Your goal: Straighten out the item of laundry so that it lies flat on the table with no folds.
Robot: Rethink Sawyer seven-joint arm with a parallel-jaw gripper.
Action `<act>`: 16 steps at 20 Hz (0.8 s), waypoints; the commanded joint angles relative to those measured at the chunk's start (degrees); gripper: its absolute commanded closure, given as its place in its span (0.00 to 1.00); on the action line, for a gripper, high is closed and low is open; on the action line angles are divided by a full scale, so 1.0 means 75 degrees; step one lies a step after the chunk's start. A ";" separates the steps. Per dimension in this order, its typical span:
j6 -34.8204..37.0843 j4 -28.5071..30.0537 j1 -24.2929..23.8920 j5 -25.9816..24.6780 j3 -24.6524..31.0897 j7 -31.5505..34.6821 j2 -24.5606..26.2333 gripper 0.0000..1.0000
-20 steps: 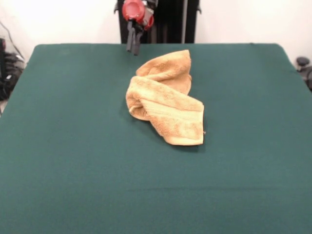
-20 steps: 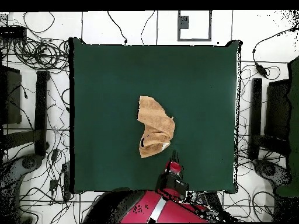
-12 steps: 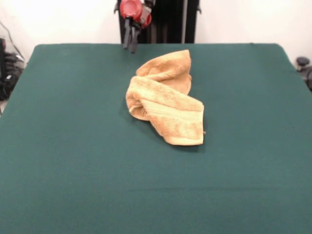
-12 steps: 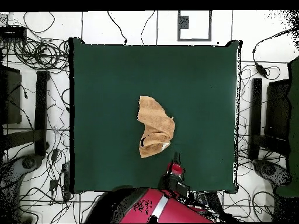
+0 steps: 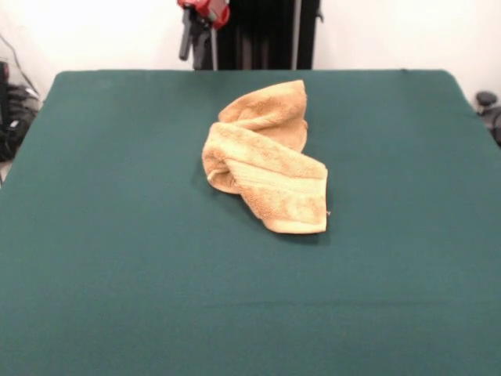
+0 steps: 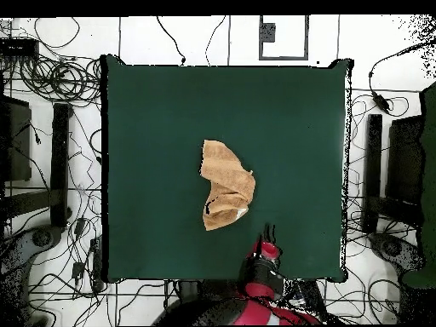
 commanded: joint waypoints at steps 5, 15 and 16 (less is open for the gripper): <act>0.0373 -0.0049 -0.0079 -0.0132 0.0802 0.2310 -0.0040 0.00; 0.1366 0.1427 -0.0134 -0.0535 0.1935 0.3260 -0.2324 0.00; 0.1391 0.1463 -0.0061 -0.0403 0.2070 0.3348 -0.2332 0.00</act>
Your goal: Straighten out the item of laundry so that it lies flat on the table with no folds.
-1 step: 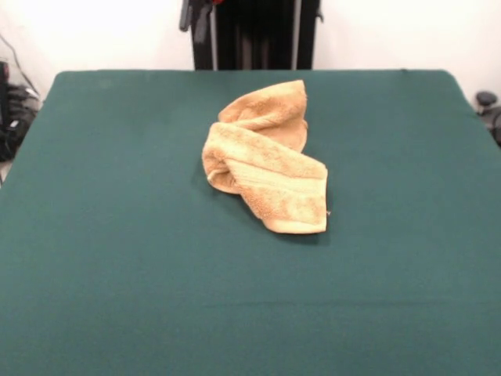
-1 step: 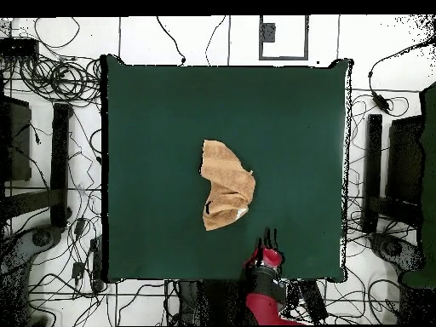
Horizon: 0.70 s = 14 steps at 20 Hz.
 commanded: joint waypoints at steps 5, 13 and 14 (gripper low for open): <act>0.1029 0.0723 0.0832 0.0837 0.2033 0.3309 -0.0811 0.00; -0.1039 0.0367 0.1683 0.1506 0.1405 0.3745 0.0776 0.00; -0.1074 0.0348 0.1615 0.1379 0.1414 0.3848 0.0798 0.00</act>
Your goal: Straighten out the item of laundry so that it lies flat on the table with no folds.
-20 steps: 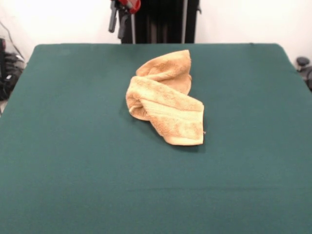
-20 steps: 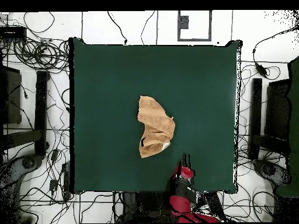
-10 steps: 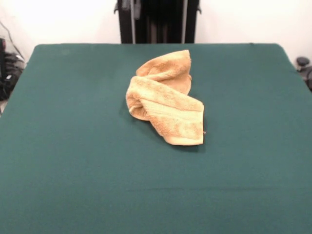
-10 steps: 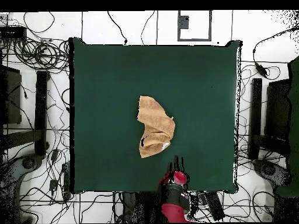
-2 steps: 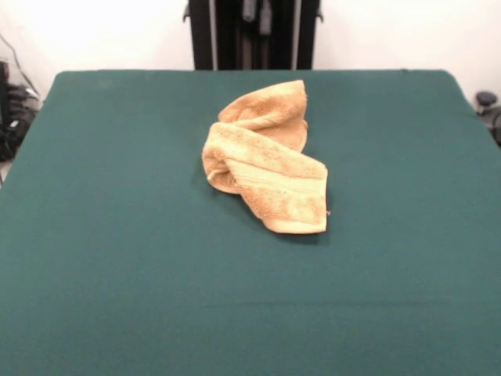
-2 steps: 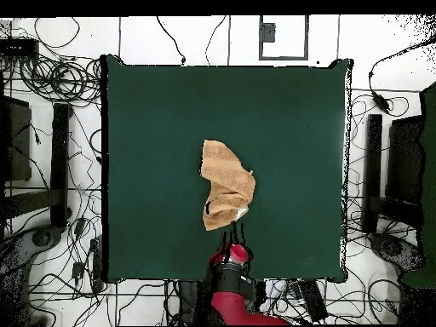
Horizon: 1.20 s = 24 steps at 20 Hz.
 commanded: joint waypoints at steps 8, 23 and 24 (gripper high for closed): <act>-0.1463 -0.0360 -0.0234 -0.0430 0.0950 0.3168 0.1554 0.00; -0.1940 -0.0638 -0.1703 -0.2210 0.1513 0.3713 0.2185 0.00; -0.1861 -0.0669 -0.1805 -0.2340 0.1563 0.3730 0.2182 0.00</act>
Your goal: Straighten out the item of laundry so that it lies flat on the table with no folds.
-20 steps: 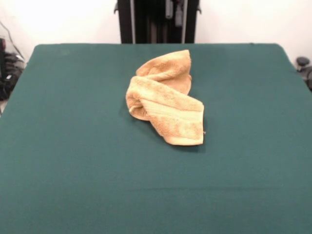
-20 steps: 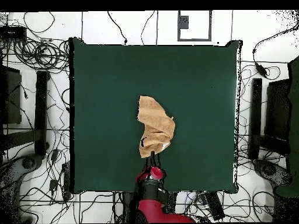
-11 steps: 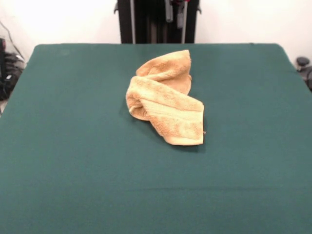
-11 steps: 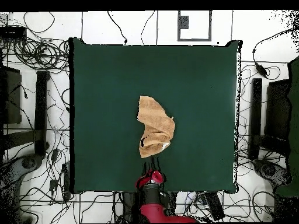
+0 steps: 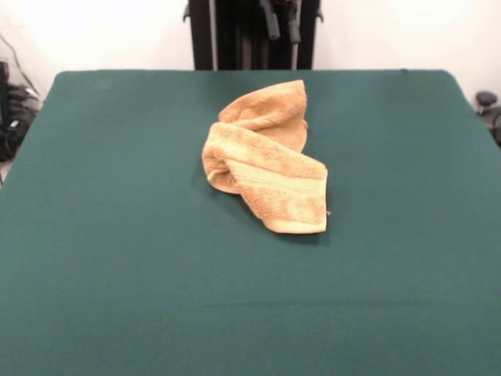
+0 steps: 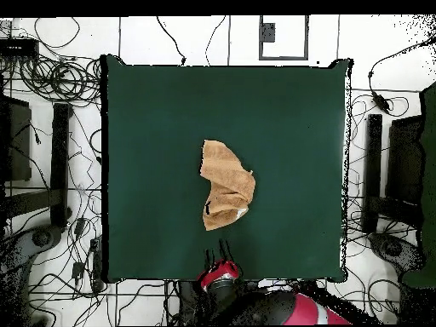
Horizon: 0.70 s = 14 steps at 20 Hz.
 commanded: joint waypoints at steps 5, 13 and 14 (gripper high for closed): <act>0.0382 -0.0861 -0.0556 -0.0748 0.1508 0.2549 0.0045 0.00; 0.1019 -0.1239 -0.1278 -0.0830 0.2371 0.3038 -0.0248 0.00; 0.1036 -0.1320 -0.1353 -0.0832 0.2439 0.3077 -0.0188 0.00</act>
